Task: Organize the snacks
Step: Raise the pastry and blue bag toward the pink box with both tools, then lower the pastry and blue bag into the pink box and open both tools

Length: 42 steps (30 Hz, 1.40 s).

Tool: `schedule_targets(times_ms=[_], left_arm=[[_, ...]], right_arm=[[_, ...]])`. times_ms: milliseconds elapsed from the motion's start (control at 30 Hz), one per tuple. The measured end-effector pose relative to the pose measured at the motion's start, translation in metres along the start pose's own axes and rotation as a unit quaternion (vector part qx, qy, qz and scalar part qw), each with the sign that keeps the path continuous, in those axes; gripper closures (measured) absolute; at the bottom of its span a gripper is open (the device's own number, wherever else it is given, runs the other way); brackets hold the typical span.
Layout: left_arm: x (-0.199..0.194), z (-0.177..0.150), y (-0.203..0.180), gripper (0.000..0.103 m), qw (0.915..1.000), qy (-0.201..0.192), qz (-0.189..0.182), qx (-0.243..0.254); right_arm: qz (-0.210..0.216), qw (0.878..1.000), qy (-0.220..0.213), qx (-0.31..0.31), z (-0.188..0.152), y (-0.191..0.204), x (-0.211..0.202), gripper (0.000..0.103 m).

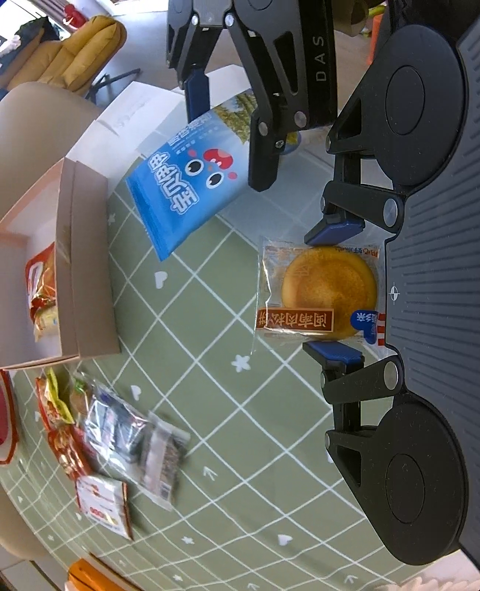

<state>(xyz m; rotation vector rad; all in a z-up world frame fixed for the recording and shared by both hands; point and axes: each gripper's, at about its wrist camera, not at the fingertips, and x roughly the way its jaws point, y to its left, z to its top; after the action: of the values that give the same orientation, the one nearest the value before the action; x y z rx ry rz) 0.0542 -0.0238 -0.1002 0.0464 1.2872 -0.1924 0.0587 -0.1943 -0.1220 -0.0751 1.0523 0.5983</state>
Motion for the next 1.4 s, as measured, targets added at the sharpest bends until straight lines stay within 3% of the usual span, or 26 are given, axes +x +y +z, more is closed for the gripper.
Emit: schedule_targets(times_ms=[133,233,400,500,567,667,833,1033,1167,1300,1400], left_arm=[[-0.018,0.022,0.008,0.043,0.9991,-0.029,-0.023,-0.022],[-0.059,0.058,0.016,0.043,0.994,-0.099,-0.037,-0.03],[-0.118,0.129,0.014,0.043,0.9697,-0.237,-0.055,-0.024],[-0.102,0.17,0.012,0.043,0.9567,-0.273,-0.094,-0.039],[-0.068,0.19,0.01,0.043,0.9548,-0.269,-0.117,-0.052],[-0.005,0.209,0.006,0.043,0.9594,-0.241,-0.129,-0.072],[0.067,0.22,0.008,0.043,0.9782,-0.16,-0.119,-0.059],[0.057,0.201,0.029,0.043,0.9708,-0.201,-0.116,-0.063],[0.059,0.2,0.016,0.043,0.9801,-0.175,-0.092,0.014],[0.061,0.198,0.017,0.043,0.9816,-0.167,-0.091,0.015],[0.055,0.196,0.019,0.043,0.9791,-0.173,-0.102,0.031]], right_arm=[[0.021,0.999,-0.027,0.017,0.009,-0.012,-0.017,0.026],[0.01,0.995,-0.096,0.018,0.043,-0.032,-0.06,0.026],[-0.059,0.975,-0.216,0.0,0.118,-0.058,-0.137,0.026],[-0.081,0.965,-0.249,-0.007,0.159,-0.068,-0.151,0.025],[-0.092,0.965,-0.244,0.002,0.179,-0.077,-0.142,0.025],[-0.094,0.97,-0.224,0.027,0.193,-0.09,-0.116,0.025],[-0.098,0.98,-0.158,0.064,0.196,-0.115,-0.061,0.025],[-0.088,0.989,-0.106,0.061,0.204,-0.119,0.001,0.025],[-0.065,0.994,-0.072,0.055,0.218,-0.11,0.044,0.025],[-0.044,0.998,-0.03,0.045,0.227,-0.098,0.075,0.025],[-0.053,0.998,0.01,0.045,0.226,-0.096,0.094,0.023]])
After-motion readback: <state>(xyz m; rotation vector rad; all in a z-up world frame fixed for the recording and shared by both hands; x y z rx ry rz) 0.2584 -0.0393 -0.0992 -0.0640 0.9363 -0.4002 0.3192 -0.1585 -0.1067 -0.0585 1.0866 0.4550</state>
